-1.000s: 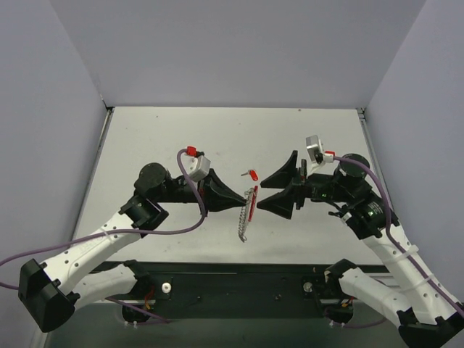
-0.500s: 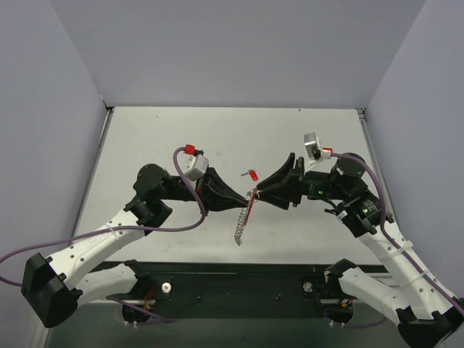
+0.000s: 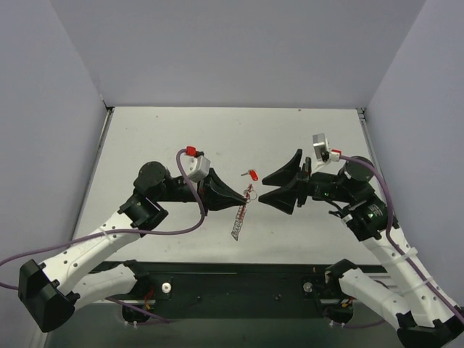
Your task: Put the keys on the keyring
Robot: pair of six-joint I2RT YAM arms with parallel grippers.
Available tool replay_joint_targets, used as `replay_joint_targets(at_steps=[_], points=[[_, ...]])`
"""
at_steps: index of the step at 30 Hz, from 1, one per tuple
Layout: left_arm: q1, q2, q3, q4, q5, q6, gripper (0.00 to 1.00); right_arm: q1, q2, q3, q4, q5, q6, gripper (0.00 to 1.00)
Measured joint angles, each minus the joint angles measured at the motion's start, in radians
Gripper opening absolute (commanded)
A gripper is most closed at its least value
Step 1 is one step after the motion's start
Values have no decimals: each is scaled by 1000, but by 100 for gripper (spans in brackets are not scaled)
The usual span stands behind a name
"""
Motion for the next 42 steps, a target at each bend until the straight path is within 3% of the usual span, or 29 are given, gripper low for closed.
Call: replay_joint_targets(at_steps=[11,25,31,42], points=[[0,-8,5,-56,-14,33,0,0,100,0,22,1,82,57],[0,-8,8,-108,-72,66,0,11,88,6,29,19,120,54],[0,-8,21,-115,-85,74,0,86,93,54,-56,88,69,51],[0,-6,22,-135,-97,79,0,139,115,81,-137,191,21,18]])
